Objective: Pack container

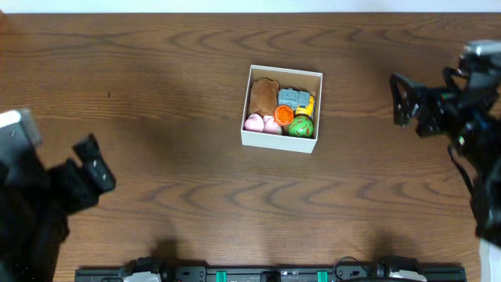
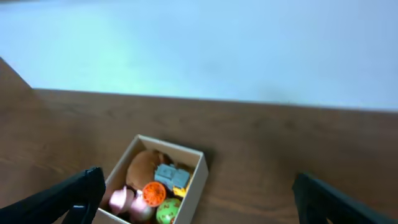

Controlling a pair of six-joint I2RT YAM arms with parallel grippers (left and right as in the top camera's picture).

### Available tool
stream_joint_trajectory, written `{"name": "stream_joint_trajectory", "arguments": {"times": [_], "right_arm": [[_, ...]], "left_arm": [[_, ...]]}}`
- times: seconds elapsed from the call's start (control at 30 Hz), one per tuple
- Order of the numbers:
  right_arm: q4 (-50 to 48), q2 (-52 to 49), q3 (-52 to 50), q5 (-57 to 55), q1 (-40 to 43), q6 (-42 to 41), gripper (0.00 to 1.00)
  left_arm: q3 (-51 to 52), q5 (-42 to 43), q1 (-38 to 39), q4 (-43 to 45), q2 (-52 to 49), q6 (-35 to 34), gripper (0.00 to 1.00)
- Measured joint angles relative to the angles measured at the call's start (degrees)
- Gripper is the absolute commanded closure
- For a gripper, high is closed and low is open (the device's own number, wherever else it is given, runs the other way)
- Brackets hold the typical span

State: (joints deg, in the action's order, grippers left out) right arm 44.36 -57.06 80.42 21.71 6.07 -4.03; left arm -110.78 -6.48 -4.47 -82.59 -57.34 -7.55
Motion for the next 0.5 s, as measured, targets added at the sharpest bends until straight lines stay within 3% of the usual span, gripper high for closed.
{"name": "stream_joint_trajectory", "arguments": {"times": [0.5], "right_arm": [[6.1,4.9,0.0,0.4,0.0,0.7,0.01]], "left_arm": [[-0.1,0.0,0.0,-0.9,1.5,-0.2,0.02]]}}
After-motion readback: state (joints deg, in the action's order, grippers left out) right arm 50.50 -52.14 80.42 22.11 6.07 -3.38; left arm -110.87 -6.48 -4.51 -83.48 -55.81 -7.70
